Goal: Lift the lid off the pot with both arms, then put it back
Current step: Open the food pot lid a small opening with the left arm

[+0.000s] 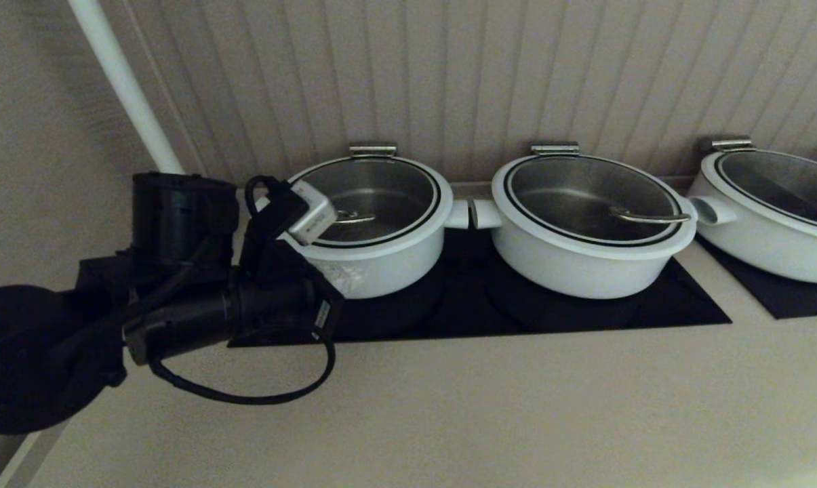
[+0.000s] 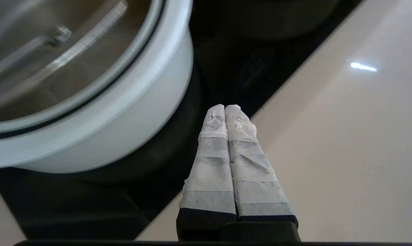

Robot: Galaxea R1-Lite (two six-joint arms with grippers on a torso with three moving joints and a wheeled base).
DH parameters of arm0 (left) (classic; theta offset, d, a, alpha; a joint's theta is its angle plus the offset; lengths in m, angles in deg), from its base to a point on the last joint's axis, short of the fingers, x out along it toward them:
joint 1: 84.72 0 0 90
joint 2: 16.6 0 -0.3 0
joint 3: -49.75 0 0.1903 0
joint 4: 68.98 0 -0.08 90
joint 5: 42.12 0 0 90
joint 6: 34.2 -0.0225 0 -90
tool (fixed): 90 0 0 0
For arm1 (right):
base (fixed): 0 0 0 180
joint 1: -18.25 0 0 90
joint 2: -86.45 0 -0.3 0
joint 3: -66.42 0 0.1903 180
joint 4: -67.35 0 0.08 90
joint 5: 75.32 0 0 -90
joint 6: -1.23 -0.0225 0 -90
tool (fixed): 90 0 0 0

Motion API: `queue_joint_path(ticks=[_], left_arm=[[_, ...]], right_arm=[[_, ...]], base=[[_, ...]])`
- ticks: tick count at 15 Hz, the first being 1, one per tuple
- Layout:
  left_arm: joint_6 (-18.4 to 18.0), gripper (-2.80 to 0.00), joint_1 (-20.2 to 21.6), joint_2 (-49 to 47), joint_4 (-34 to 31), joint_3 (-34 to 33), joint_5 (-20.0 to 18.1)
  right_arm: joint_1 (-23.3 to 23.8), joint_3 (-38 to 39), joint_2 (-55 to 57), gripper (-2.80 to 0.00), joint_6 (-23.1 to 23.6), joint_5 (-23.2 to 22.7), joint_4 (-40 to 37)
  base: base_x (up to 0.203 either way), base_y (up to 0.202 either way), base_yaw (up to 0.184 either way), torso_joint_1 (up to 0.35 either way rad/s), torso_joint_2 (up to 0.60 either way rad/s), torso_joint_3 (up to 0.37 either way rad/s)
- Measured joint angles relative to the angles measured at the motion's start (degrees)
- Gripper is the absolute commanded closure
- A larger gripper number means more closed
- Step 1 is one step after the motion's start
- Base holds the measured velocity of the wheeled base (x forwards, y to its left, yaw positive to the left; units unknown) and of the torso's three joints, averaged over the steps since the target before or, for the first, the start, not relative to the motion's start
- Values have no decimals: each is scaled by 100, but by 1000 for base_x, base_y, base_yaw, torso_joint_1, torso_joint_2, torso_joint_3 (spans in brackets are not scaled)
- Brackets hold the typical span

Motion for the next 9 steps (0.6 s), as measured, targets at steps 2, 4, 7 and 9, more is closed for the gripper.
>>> queue_joint_path(ticks=[2,4,7,9], left_arm=[[90,0,4,-39,-2,147,27],[99,0,20,-62,-2,248,28],[107,0,28,-74,-5,301,145],[155,0,44,-80,-3,317,269]], right_arm=[[0,0,0,0,-1,0,2],[0,0,0,0,0,0,2],[0,0,0,0,0,-3,2],[0,0,0,0,0,-2,0]], base=[[0,0,0,0,0,0],[0,0,0,0,0,0],[0,0,0,0,0,0],[0,0,0,0,0,0]])
